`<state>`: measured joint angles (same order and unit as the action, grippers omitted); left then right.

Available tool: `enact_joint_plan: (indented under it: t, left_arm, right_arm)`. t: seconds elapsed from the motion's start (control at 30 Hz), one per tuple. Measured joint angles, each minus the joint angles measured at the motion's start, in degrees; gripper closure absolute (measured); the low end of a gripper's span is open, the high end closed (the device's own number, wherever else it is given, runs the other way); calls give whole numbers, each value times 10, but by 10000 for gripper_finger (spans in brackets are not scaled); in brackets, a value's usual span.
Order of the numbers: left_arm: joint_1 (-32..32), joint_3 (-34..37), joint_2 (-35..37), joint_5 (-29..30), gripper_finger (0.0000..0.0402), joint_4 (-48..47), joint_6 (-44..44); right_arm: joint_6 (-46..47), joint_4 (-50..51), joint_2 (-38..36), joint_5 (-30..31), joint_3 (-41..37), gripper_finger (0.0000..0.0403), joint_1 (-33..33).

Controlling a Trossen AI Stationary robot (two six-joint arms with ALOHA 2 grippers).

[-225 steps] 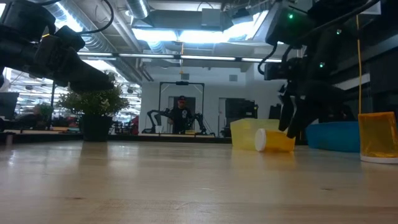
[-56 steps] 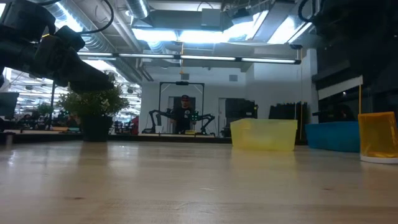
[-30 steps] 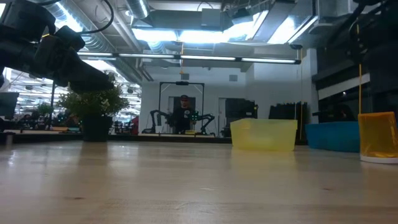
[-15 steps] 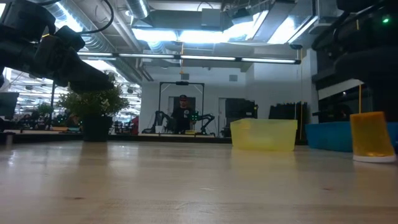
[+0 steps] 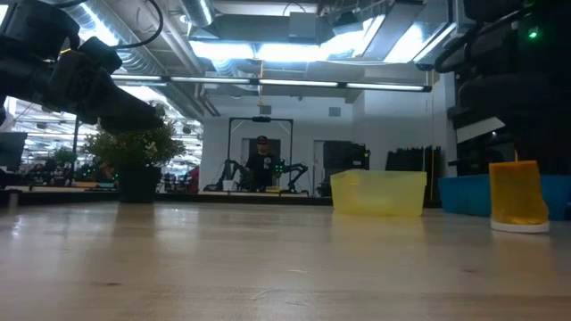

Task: Pick and place medicine bottles into bin by pill shape (circle, oval)
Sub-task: Put the large orange pill bottle into the blue bin

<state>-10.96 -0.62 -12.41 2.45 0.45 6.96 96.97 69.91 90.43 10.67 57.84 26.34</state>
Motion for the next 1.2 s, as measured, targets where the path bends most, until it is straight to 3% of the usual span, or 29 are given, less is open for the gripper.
enact_joint_plan:
  t: [0.5, 0.77, 1.2]
  left_arm:
    - [0, 0, 0, 0, 147, 0, 0]
    - [0, 0, 0, 0, 147, 0, 0]
    - [0, 0, 0, 0, 147, 0, 0]
  right_arm:
    - [-2, -46, -7, 0, 9, 179, 0]
    - [-72, -79, -11, 18, 40, 179, 0]
    - [-73, -113, -10, 32, 36, 179, -5]
